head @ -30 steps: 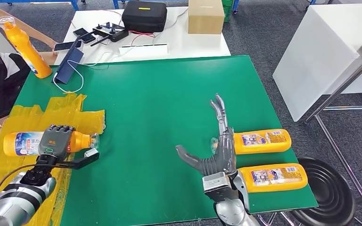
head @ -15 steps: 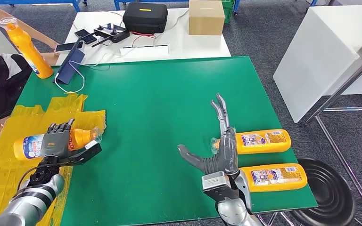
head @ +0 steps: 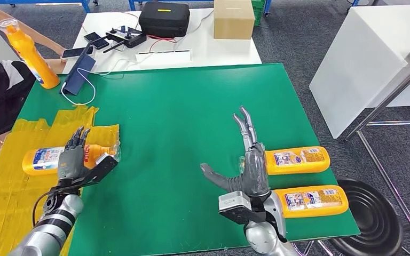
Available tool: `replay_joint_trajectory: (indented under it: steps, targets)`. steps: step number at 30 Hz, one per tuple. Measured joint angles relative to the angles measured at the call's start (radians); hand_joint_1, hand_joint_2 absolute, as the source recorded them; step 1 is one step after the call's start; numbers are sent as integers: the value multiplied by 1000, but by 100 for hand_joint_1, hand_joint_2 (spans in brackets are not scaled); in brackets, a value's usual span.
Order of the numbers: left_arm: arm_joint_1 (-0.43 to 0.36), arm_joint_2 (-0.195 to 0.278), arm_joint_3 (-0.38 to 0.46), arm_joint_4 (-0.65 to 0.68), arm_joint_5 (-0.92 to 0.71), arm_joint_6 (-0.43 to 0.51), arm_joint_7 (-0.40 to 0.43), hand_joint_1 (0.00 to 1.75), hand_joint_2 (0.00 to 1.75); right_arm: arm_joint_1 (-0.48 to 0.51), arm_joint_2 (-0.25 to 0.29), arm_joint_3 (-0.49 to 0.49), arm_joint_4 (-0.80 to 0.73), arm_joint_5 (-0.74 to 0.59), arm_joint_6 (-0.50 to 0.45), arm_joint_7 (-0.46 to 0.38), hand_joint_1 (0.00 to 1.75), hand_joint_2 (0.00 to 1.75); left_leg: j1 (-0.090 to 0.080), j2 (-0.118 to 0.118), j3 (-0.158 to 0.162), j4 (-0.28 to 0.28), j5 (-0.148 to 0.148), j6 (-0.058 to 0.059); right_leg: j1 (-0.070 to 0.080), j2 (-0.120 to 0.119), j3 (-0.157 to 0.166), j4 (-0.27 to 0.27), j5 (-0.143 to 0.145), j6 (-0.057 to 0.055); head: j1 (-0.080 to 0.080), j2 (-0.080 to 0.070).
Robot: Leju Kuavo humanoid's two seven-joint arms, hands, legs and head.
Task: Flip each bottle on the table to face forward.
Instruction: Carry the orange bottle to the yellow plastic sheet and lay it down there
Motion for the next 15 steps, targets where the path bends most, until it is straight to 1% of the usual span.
replay_joint_trajectory:
  steps: [4, 9, 10, 12, 14, 15]
  targets:
    - [18, -23, 15, -58, 10, 1, -14, 0, 175, -5, -9, 0, 7, 41, 0, 17, 0, 175, 0, 0, 0, 0, 0, 0, 0, 0, 0, 0, 0, 0, 0, 0]
    - [31, -37, 24, -98, 30, 1, -30, 0, 175, -9, -18, 0, 12, 71, -1, 30, 0, 175, 0, 0, 0, 0, 0, 0, 0, 0, 0, 0, 0, 0, 0, 0]
    - [36, -41, 25, -107, 49, -2, -45, 0, 175, -10, -21, 0, 12, 94, -1, 41, 0, 175, 0, 0, 0, 0, 0, 0, 0, 0, 0, 0, 0, 0, 0, 0]
    - [54, -53, 24, -147, 114, -16, -102, 0, 175, -17, -35, 0, 14, 173, 1, 80, 0, 175, 0, 0, 0, 0, 0, 0, 0, 0, 0, 0, 0, 0, 0, 0]
    - [99, -74, 16, -245, 224, -64, -183, 0, 175, -27, -71, -3, 16, 284, 21, 141, 0, 175, -1, 0, 0, 0, 0, 0, 0, 0, 0, 0, 0, 0, 0, 0]
    - [131, -87, 6, -319, 284, -99, -217, 0, 175, -31, -96, -7, 16, 337, 39, 171, 0, 175, -1, 0, 0, 0, 0, 0, -1, 0, 0, 0, 0, 0, 0, 0]
